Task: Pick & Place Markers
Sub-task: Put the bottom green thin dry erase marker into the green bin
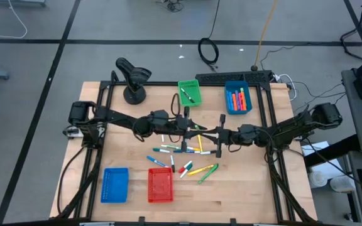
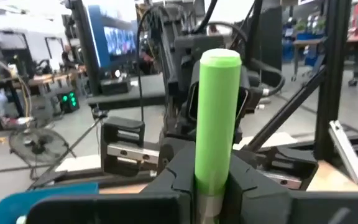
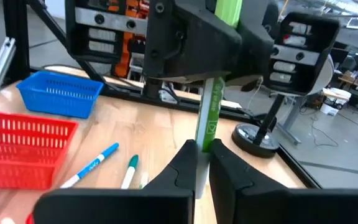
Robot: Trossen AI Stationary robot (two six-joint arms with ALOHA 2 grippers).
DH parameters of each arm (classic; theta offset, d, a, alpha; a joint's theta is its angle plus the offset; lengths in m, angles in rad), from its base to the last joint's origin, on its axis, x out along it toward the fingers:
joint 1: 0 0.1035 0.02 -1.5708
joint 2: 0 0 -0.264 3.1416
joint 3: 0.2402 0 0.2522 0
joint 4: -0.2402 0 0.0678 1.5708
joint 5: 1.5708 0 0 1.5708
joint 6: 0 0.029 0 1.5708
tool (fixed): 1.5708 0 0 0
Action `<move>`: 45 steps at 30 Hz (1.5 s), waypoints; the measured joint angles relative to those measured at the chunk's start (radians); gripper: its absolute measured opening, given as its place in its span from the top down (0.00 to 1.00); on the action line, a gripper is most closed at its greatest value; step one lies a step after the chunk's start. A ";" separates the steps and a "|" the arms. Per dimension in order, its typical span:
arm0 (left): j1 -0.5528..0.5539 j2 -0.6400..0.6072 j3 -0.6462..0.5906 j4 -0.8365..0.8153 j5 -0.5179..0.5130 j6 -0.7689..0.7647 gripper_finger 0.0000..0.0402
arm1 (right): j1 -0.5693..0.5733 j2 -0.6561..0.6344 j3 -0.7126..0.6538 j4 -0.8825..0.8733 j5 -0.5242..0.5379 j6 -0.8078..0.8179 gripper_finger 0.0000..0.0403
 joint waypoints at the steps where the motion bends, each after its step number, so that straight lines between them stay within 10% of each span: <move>1: 0.003 -0.002 0.002 -0.020 -0.013 0.000 0.92 | 0.000 0.000 0.000 -0.003 0.001 -0.001 0.97; 18: 0.196 -0.179 -0.001 -0.277 -0.214 0.008 0.93 | -0.001 -0.001 0.002 0.008 -0.001 -0.006 0.91; 27: 0.433 0.001 -0.001 -0.118 0.080 -0.230 0.93 | -0.001 -0.001 0.002 0.024 0.000 -0.015 0.91; 45: 0.509 0.246 0.120 -0.064 -0.022 -0.367 0.80 | -0.009 -0.001 0.001 0.003 -0.002 -0.014 0.92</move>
